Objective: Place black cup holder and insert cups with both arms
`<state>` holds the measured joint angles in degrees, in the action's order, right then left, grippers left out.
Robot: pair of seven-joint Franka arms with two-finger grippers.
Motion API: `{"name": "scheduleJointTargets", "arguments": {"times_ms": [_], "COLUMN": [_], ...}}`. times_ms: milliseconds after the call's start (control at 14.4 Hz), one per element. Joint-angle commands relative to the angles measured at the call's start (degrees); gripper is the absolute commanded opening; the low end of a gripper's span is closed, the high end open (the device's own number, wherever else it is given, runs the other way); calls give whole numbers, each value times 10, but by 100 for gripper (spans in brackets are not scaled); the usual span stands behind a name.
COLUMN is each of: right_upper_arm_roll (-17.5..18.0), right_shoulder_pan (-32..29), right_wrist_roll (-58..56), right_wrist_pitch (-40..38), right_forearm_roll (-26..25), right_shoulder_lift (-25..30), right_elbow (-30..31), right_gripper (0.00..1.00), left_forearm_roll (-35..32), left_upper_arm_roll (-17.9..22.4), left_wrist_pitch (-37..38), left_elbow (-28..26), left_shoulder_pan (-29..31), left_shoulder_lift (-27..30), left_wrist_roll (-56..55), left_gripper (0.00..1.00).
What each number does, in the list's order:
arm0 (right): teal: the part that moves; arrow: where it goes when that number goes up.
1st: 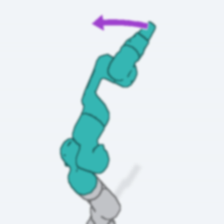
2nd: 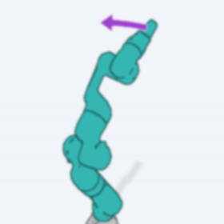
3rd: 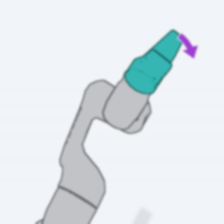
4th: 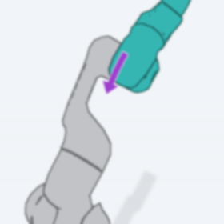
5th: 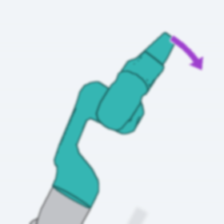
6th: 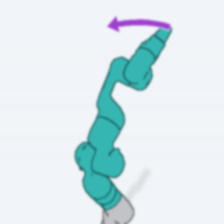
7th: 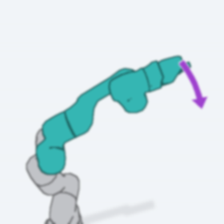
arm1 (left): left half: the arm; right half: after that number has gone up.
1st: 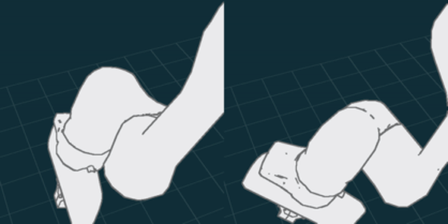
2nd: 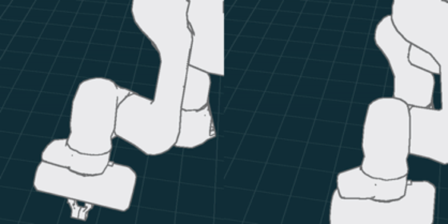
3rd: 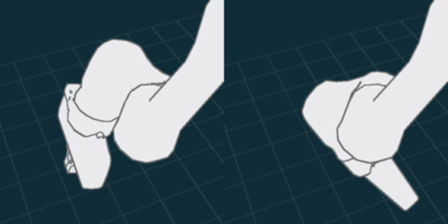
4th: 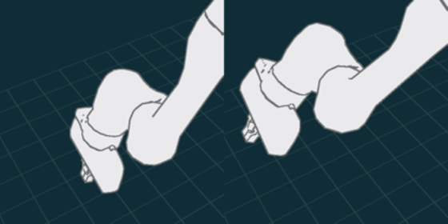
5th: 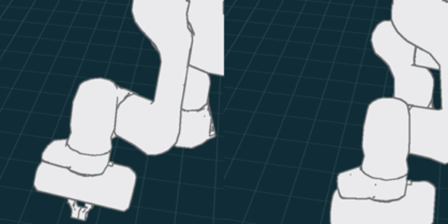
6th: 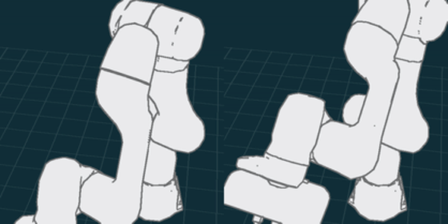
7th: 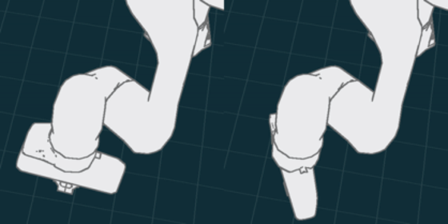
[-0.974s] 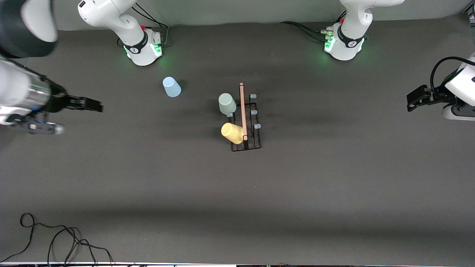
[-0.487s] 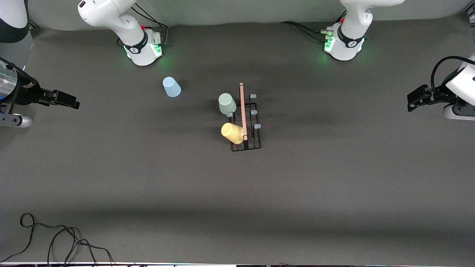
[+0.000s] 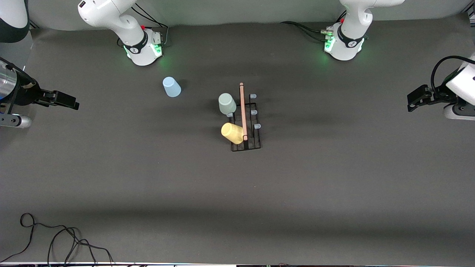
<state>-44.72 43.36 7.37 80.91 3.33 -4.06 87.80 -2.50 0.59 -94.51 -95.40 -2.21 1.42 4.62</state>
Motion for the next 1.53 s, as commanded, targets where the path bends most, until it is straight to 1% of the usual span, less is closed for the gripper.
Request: {"name": "scheduleJointTargets", "arguments": {"times_ms": [0, 209, 278, 348, 417, 487, 557, 696, 835, 904, 974, 1043, 1113, 1252, 1461], "right_upper_arm_roll": [-2, 4, 9, 39, 85, 120, 145, 228, 273, 305, 345, 396, 429, 436, 436], "right_shoulder_pan": [9, 2, -10, -40, -83, -118, -144, -225, -273, -305, -348, -397, -429, -436, -440], "right_wrist_roll": [-8, -8, -8, -8, -8, -8, -8, -8, -7, -8, -8, -8, -8, -10, -40], "right_wrist_pitch": [3, 3, 3, 3, 3, 1, 0, -1, -1, -1, -1, -1, -1, 7, 75], "right_forearm_roll": [-16, -16, -15, -15, -16, -16, -16, -17, -17, -17, -17, -17, -17, -26, -28], "right_shoulder_lift": [3, 3, 3, 4, 6, 7, 7, 10, 14, 17, 19, 20, 26, 36, 70], "right_elbow": [-2, -2, -2, -3, -2, -2, -2, -2, -1, 0, 1, 2, 5, 19, 75], "right_gripper": [100, 100, 100, 100, 100, 100, 100, 100, 100, 100, 100, 100, 100, 100, 100], "left_forearm_roll": [4, 15, 15, 16, 16, 16, 16, 16, 15, 14, 14, 14, 14, 14, 14], "left_upper_arm_roll": [3, 3, 3, 3, 3, 3, 3, 3, 3, 3, 3, 3, 3, 3, 3], "left_wrist_pitch": [1, 0, -4, -11, -15, -17, -19, -23, -45, -41, -37, -35, -35, -36, -37], "left_elbow": [9, 10, 10, 10, 9, 9, 9, 8, 6, 6, 5, 5, 5, 5, 6], "left_shoulder_pan": [-6, -6, -6, -5, -3, -3, -3, -4, -4, -3, -2, -3, -3, -4, -4], "left_shoulder_lift": [-3, -5, -5, -6, -6, -6, -5, -6, -6, -6, -5, -5, -5, -5, -5], "left_wrist_roll": [-10, -9, -9, -9, -9, -9, -9, -8, -8, 0, 1, 1, 1, 1, 0], "left_gripper": [100, 100, 100, 100, 100, 100, 100, 100, 100, 100, 100, 100, 100, 100, 100]}}
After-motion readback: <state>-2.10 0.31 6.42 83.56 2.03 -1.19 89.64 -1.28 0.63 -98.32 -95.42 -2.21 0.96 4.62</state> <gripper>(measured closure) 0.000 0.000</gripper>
